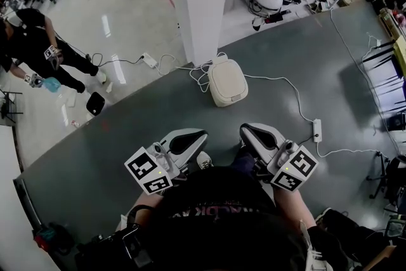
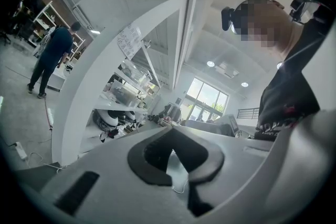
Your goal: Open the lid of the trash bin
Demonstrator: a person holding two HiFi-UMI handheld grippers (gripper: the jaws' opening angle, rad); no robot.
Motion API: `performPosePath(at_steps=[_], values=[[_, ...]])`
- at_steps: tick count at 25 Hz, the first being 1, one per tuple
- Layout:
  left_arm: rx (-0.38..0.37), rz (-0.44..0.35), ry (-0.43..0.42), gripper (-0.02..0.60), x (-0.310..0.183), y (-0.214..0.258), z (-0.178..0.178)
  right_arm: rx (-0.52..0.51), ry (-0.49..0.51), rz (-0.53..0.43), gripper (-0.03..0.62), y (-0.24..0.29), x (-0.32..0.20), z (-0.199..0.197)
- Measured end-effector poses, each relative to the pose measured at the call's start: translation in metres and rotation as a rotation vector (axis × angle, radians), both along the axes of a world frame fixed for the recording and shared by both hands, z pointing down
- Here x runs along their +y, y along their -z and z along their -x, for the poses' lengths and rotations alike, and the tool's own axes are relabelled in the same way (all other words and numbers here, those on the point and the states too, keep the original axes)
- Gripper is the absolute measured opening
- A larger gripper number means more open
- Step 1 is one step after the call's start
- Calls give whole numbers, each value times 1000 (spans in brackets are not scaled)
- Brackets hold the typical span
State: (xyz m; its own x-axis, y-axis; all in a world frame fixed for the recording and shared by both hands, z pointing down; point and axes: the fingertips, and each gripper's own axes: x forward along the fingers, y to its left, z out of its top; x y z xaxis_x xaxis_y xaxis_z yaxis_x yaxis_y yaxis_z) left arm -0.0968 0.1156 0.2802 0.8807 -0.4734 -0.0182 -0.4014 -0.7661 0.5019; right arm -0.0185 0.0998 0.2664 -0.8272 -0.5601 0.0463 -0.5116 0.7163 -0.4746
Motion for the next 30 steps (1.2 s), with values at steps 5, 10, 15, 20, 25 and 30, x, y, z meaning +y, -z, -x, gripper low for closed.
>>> performPosePath(at_steps=[5, 10, 15, 20, 25, 30], values=[[-37, 8, -21, 2, 1, -10, -7, 40, -24, -10, 8, -6, -5, -8], [-65, 44, -34, 2, -4, -21, -20, 90, -56, -9, 8, -18, -22, -27], [-92, 68, -27, 2, -21, -27, -40, 124, -85, 10, 8, -42, -59, -55], [-129, 106, -17, 2, -42, -37, -59, 133, -97, 76, 8, -78, -103, -80], [-128, 160, -38, 2, -58, -54, -86, 143, -75, 152, 8, -121, -136, -97], [-141, 204, -79, 2, -70, -76, -115, 155, -58, 238, 20, -174, -159, -108]])
